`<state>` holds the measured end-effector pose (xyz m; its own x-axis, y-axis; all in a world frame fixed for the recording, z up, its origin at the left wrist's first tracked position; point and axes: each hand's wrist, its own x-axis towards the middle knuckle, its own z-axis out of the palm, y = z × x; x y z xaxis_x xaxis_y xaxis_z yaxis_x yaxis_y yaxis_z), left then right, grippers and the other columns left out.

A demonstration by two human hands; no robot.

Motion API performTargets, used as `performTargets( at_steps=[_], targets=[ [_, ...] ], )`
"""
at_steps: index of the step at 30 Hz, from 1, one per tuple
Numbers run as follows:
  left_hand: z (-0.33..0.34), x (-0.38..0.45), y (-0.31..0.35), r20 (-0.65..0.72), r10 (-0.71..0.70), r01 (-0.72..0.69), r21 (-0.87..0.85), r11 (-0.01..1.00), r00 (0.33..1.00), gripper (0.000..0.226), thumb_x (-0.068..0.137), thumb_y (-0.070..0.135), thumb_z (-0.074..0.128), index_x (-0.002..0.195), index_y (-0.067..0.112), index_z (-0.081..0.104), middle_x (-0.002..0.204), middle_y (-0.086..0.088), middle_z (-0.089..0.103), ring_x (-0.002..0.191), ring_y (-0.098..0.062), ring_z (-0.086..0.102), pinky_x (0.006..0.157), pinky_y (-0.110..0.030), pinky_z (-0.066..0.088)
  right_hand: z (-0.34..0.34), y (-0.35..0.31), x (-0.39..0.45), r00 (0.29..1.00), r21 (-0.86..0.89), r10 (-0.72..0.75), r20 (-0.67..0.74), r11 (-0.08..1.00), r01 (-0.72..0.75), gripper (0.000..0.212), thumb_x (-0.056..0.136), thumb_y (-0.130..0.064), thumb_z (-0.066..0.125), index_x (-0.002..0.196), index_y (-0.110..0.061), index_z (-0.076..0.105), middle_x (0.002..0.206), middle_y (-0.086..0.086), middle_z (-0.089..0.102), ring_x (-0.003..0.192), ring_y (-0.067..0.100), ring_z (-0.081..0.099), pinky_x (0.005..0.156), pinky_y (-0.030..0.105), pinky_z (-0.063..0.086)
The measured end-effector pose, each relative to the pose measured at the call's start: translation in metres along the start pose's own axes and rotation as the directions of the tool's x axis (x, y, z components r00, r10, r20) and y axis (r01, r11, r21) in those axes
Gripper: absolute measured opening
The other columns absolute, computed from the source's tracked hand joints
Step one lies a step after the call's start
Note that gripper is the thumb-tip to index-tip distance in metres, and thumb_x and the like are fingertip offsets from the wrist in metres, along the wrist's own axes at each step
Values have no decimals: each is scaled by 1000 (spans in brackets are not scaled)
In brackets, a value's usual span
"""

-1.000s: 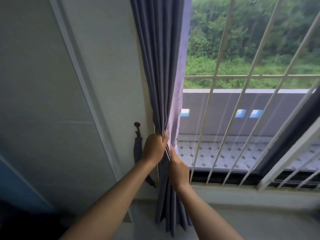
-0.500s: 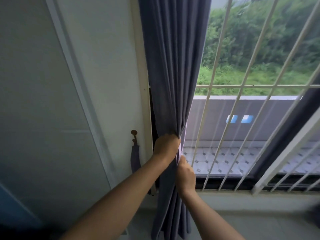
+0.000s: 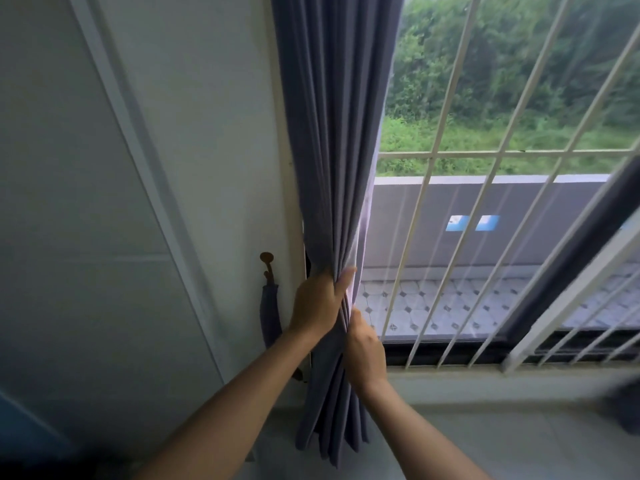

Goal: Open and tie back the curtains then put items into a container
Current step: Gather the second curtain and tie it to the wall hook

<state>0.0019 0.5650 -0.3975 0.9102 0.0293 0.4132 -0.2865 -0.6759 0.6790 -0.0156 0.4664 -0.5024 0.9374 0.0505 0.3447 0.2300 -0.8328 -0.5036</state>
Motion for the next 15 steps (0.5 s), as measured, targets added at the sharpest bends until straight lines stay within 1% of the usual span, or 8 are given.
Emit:
performTargets(
  at_steps=[2,4,6,9,11,12,14,15],
  targets=[
    [3,-7,-12,7,23,-22,-106,994,1000,47,93,57,31,81,16,51,60,3,55,51,-7,54,48,-16,40,3,3,-4,1000,24,-14,12,1000,14,38,92,5,44,129,-2,49,96,14,64,81,32,65,61,38,53],
    [8,-7,-25,-10,-63,58,-232,971,998,49,95,52,24,96,12,54,72,-3,64,62,-11,60,56,-22,46,4,8,1,999,48,-19,32,999,18,47,93,2,43,139,-8,41,108,11,64,88,31,65,65,39,54],
    [15,-4,-36,-71,-173,144,-305,941,982,40,101,42,26,107,14,55,83,0,69,75,-9,66,66,-23,52,2,15,7,996,29,-48,74,999,46,59,91,6,44,145,-13,34,119,9,61,93,31,63,69,39,55],
    [24,5,-54,-133,-170,133,-252,959,976,19,97,11,46,114,12,56,91,1,69,84,-10,66,73,-26,53,-4,24,15,986,9,-109,128,994,109,63,89,9,45,144,-18,28,135,8,50,95,26,61,70,28,49],
    [29,14,-61,-130,-174,136,-258,956,976,20,91,0,55,106,12,59,92,4,67,82,-4,63,74,-22,52,-11,28,20,977,94,-133,166,989,118,64,93,3,40,149,-24,23,145,1,41,97,25,59,72,32,52],
    [30,18,-60,-110,-203,159,-315,936,973,18,89,-3,58,101,10,59,91,5,65,79,-1,62,72,-20,50,-15,28,22,972,165,-130,197,981,98,58,96,-5,36,149,-26,24,143,-1,43,99,24,59,76,36,53],
    [33,28,-60,-35,-257,214,-451,866,966,16,84,-5,63,98,1,57,92,2,62,78,0,62,71,-17,50,-22,32,23,953,266,-123,276,963,47,46,98,-13,31,140,-28,38,127,0,56,102,22,58,82,38,52],
    [33,33,-59,31,-287,260,-524,811,957,22,82,-4,66,101,-1,56,94,-3,61,81,-5,63,72,-19,51,-23,35,23,942,275,-123,312,961,34,41,96,-13,32,133,-25,45,118,1,59,101,22,58,83,37,51]
  ],
)
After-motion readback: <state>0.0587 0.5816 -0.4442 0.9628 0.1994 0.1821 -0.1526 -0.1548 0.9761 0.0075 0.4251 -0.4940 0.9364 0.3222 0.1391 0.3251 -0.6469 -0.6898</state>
